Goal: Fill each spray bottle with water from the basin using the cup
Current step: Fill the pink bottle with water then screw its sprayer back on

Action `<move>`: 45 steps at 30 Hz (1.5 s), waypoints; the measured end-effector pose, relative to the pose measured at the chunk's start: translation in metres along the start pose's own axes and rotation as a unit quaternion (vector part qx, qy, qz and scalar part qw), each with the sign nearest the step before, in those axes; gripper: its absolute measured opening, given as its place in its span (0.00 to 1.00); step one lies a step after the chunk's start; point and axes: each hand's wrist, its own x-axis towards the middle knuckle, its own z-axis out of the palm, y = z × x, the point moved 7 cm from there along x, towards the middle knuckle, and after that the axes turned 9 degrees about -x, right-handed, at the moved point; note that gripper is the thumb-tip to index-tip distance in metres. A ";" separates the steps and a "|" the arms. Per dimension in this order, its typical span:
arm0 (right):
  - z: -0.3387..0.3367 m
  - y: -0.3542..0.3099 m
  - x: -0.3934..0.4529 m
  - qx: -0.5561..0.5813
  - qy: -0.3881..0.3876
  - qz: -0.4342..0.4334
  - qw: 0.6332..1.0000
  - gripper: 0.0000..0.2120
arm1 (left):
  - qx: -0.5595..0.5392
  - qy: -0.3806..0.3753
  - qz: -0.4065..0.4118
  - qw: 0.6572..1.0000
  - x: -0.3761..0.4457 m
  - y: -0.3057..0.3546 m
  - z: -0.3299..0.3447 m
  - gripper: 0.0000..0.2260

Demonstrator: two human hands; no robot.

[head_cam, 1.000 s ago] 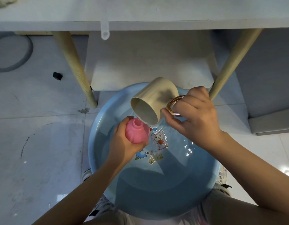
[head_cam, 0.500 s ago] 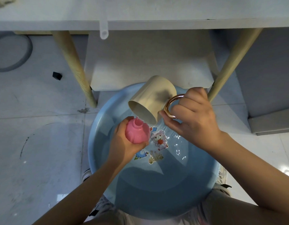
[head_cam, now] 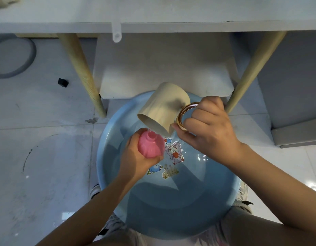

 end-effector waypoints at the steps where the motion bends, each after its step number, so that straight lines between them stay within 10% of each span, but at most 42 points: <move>1: 0.000 0.000 0.001 -0.001 -0.003 -0.003 1.000 0.14 | 0.000 0.000 -0.002 1.000 0.000 0.000 0.000 0.38; 12: 0.001 -0.001 0.003 -0.005 -0.015 0.015 1.000 0.15 | -0.008 -0.008 -0.009 1.000 0.000 -0.002 0.001 0.39; 22: 0.022 0.045 -0.036 -0.028 -0.091 0.307 0.947 0.16 | -0.009 0.013 -0.007 1.000 -0.003 -0.003 -0.002 0.39; 34: 0.088 0.044 -0.099 -0.173 -0.364 0.177 0.898 0.15 | 0.019 0.041 0.000 0.999 -0.003 -0.007 -0.006 0.42; 41: 0.109 0.019 -0.110 -0.051 -0.430 0.139 0.891 0.16 | -0.045 0.067 -0.010 0.997 -0.001 -0.010 -0.012 0.41; 45: 0.103 0.036 -0.114 0.065 -0.394 0.308 0.863 0.18 | -0.042 0.072 -0.004 0.997 -0.001 -0.007 -0.013 0.41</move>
